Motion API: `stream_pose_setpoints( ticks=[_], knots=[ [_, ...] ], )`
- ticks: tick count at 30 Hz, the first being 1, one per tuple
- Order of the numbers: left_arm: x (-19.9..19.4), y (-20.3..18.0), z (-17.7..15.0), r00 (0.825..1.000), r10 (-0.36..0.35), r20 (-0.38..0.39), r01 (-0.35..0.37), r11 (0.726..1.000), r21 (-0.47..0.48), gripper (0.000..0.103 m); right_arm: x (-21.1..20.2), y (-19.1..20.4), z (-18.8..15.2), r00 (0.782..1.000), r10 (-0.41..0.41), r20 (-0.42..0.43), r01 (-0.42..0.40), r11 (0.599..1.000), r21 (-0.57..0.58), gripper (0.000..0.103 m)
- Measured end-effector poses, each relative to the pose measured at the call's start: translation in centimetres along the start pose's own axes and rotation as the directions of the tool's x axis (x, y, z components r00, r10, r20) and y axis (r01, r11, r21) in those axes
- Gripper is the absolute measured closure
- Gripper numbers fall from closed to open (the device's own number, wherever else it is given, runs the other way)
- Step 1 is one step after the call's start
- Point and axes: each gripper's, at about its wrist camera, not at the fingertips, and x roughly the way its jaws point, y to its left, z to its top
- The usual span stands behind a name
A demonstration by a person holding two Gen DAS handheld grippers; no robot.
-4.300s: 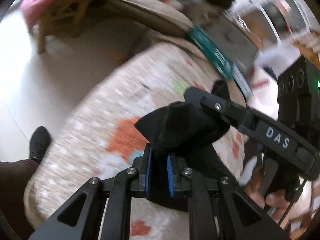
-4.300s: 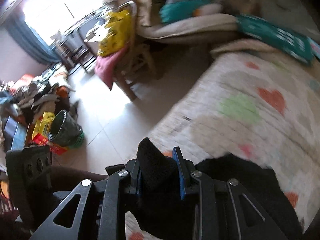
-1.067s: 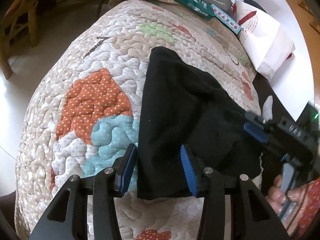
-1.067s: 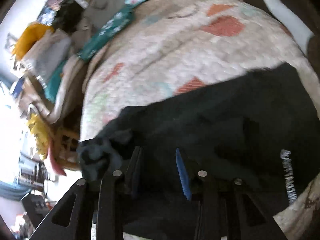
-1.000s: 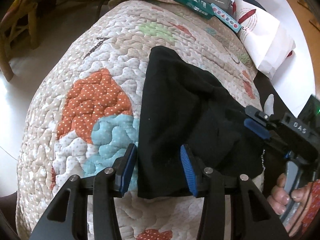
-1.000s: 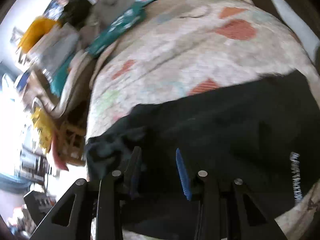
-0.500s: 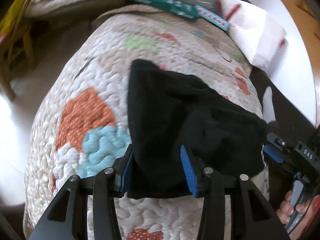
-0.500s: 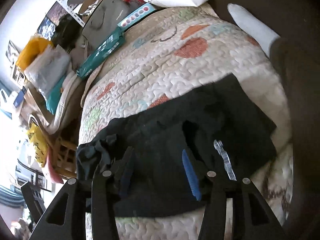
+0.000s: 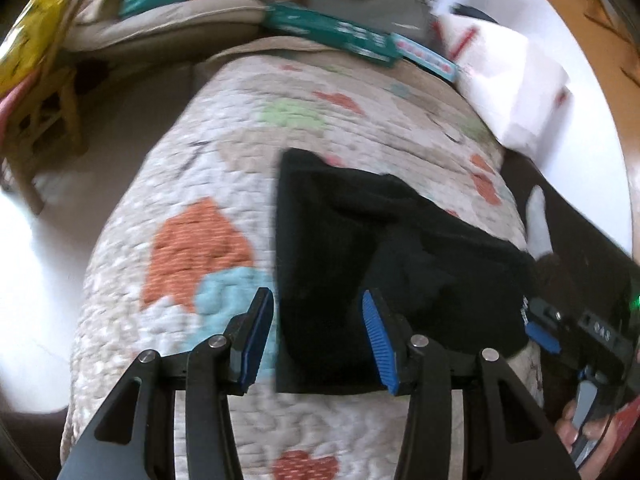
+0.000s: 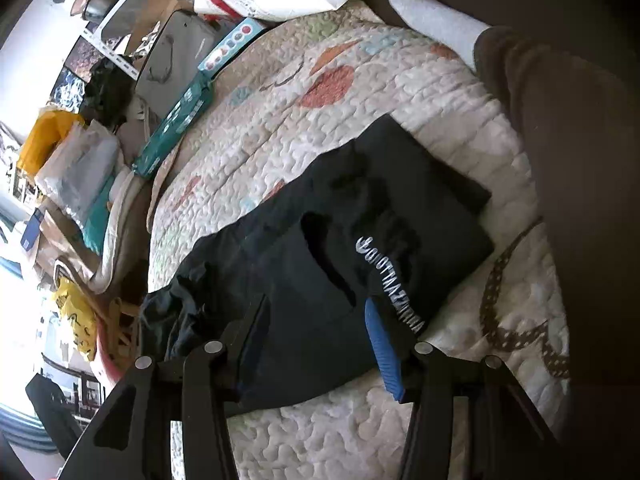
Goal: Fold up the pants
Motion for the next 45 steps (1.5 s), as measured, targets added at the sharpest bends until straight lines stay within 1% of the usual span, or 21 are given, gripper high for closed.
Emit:
stream_pose_setpoints(
  ticks=[2, 3, 5, 7, 8, 9, 11, 12, 14, 16, 17, 18, 19, 26, 29, 32, 35, 36, 41, 43, 45],
  knots=[
    [-0.1, 1.9, 0.2, 1.0, 0.005, -0.007, -0.006, 0.997, -0.077, 0.057, 0.5, 1.0, -0.3, 1.0, 0.026, -0.015, -0.026, 0.999, -0.019, 0.047],
    [-0.2, 3.1, 0.3, 1.0, 0.005, -0.012, -0.006, 0.992, -0.125, 0.057, 1.0, 2.0, -0.4, 0.997, 0.061, -0.042, -0.062, 0.997, -0.035, 0.047],
    [-0.2, 4.0, 0.5, 1.0, 0.001, -0.013, -0.004, 0.986, -0.168, 0.057, 2.2, 3.9, -0.6, 0.988, 0.118, -0.095, -0.124, 0.99, -0.063, 0.047],
    [-0.2, 4.2, 0.6, 1.0, 0.003, -0.011, -0.005, 0.983, -0.181, 0.057, 4.3, 6.3, -0.8, 0.963, 0.194, -0.187, -0.213, 0.973, -0.088, 0.047],
    [-0.2, 4.1, 0.6, 1.0, 0.004, -0.01, -0.006, 0.984, -0.178, 0.057, 5.4, 7.2, -0.9, 0.953, 0.209, -0.22, -0.234, 0.968, -0.094, 0.047],
    [-0.2, 3.8, 0.5, 1.0, 0.003, -0.012, -0.005, 0.986, -0.168, 0.057, 6.6, 8.1, -0.9, 0.949, 0.201, -0.241, -0.232, 0.966, -0.111, 0.047],
    [-0.1, 3.4, 0.4, 1.0, 0.002, -0.016, -0.004, 0.988, -0.152, 0.057, 8.8, 9.5, -1.0, 0.957, 0.139, -0.256, -0.184, 0.97, -0.161, 0.046],
    [0.0, 3.2, 0.5, 1.0, 0.002, -0.016, -0.005, 0.989, -0.148, 0.057, 9.8, 9.9, -1.1, 0.952, 0.131, -0.276, -0.181, 0.97, -0.162, 0.045],
    [0.2, 3.1, 0.5, 1.0, -0.004, -0.019, 0.002, 0.989, -0.151, 0.057, 11.3, 10.5, -1.5, 0.938, 0.151, -0.311, -0.201, 0.971, -0.133, 0.045],
    [0.4, 3.1, 0.7, 1.0, -0.008, -0.025, 0.004, 0.987, -0.159, 0.057, 11.7, 11.2, -1.9, 0.937, 0.154, -0.314, -0.211, 0.964, -0.158, 0.046],
    [0.5, 3.2, 0.7, 1.0, -0.007, -0.029, 0.002, 0.986, -0.164, 0.057, 11.8, 11.8, -2.2, 0.939, 0.131, -0.319, -0.201, 0.96, -0.196, 0.059],
    [0.7, 3.2, 0.7, 0.999, -0.009, -0.032, 0.003, 0.985, -0.171, 0.057, 11.8, 12.1, -2.3, 0.942, 0.114, -0.317, -0.189, 0.958, -0.218, 0.08],
    [0.8, 3.3, 0.7, 0.999, -0.013, -0.035, 0.006, 0.984, -0.178, 0.057, 11.7, 12.3, -2.4, 0.941, 0.105, -0.322, -0.186, 0.955, -0.23, 0.083],
    [1.0, 3.7, 0.8, 0.999, -0.014, -0.047, 0.005, 0.98, -0.198, 0.057, 9.9, 9.0, -1.9, 0.961, 0.079, -0.266, -0.117, 0.985, -0.13, 0.084],
    [1.2, 3.9, 0.7, 0.999, -0.004, -0.054, -0.007, 0.979, -0.202, 0.057, 9.9, 8.1, -2.1, 0.958, 0.088, -0.273, -0.116, 0.989, -0.091, 0.08],
    [1.1, 4.2, 0.8, 0.998, 0.008, -0.055, -0.019, 0.978, -0.209, 0.057, 9.1, 7.1, -2.1, 0.962, 0.099, -0.255, -0.107, 0.994, -0.021, 0.066],
    [0.9, 4.2, 1.0, 0.999, 0.014, -0.052, -0.025, 0.977, -0.21, 0.057, 7.5, 6.9, -2.1, 0.975, 0.061, -0.215, -0.072, 0.997, -0.041, 0.049],
    [0.8, 4.0, 1.1, 0.999, 0.014, -0.051, -0.024, 0.978, -0.205, 0.057, 6.6, 6.8, -2.2, 0.981, 0.045, -0.19, -0.057, 0.997, -0.055, 0.047],
    [0.0, 2.5, 1.4, 0.999, 0.003, -0.039, -0.009, 0.989, -0.147, 0.056, 2.1, 4.9, -2.8, 0.993, -0.014, -0.114, 0.004, 0.996, -0.091, 0.046],
    [-0.6, 1.3, 1.3, 0.999, -0.01, -0.036, 0.007, 0.996, -0.088, 0.055, 0.2, 3.7, -3.6, 0.995, -0.033, -0.096, 0.026, 0.997, -0.071, 0.046],
    [-1.4, 0.2, 1.0, 1.0, 0.005, -0.005, -0.005, 1.0, -0.027, 0.054, -1.0, 2.8, -4.3, 0.995, -0.052, -0.086, 0.049, 0.998, -0.037, 0.046]
  ],
)
